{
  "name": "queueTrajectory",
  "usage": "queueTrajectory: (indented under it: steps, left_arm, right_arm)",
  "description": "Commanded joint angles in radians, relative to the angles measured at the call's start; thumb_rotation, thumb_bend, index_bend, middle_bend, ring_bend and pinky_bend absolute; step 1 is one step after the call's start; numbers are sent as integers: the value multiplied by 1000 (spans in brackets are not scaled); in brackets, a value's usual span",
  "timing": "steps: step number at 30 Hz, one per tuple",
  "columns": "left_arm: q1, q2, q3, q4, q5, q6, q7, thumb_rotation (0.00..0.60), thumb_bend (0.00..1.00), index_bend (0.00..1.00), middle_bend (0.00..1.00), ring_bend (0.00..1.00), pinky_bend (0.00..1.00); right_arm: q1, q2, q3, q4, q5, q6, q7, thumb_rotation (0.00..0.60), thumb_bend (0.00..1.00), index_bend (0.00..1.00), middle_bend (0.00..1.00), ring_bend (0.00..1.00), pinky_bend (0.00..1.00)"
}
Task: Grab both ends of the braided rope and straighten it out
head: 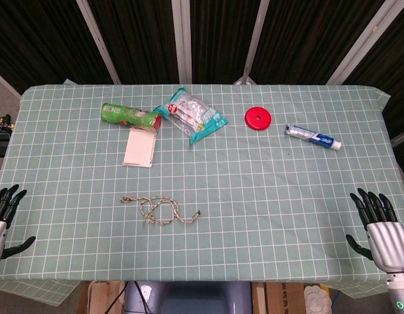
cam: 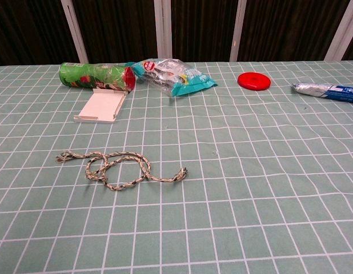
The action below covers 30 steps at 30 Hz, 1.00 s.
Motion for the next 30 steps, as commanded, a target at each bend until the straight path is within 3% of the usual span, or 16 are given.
queueTrajectory:
  steps: [1, 14, 21, 30]
  left_arm:
    - [0, 0, 0, 0, 0, 0, 0, 600, 129, 80, 0, 0, 0]
    - [4, 6, 0, -3, 0, 7, -11, 600, 129, 80, 0, 0, 0]
    - [1, 4, -1, -3, -3, 1, -10, 600, 129, 80, 0, 0, 0]
    - [-4, -1, -4, -2, -11, -11, -4, 600, 129, 80, 0, 0, 0]
  right_arm:
    - [0, 0, 1, -1, 2, -1, 0, 600, 271, 0, 0, 0, 0]
    - [17, -4, -5, -57, -26, -16, 14, 600, 271, 0, 0, 0, 0]
    - [88, -19, 27, -221, 29, -134, 41, 600, 281, 274, 20, 0, 0]
    - [233, -180, 90, -307, 95, -304, -133, 600, 297, 390, 78, 0, 0]
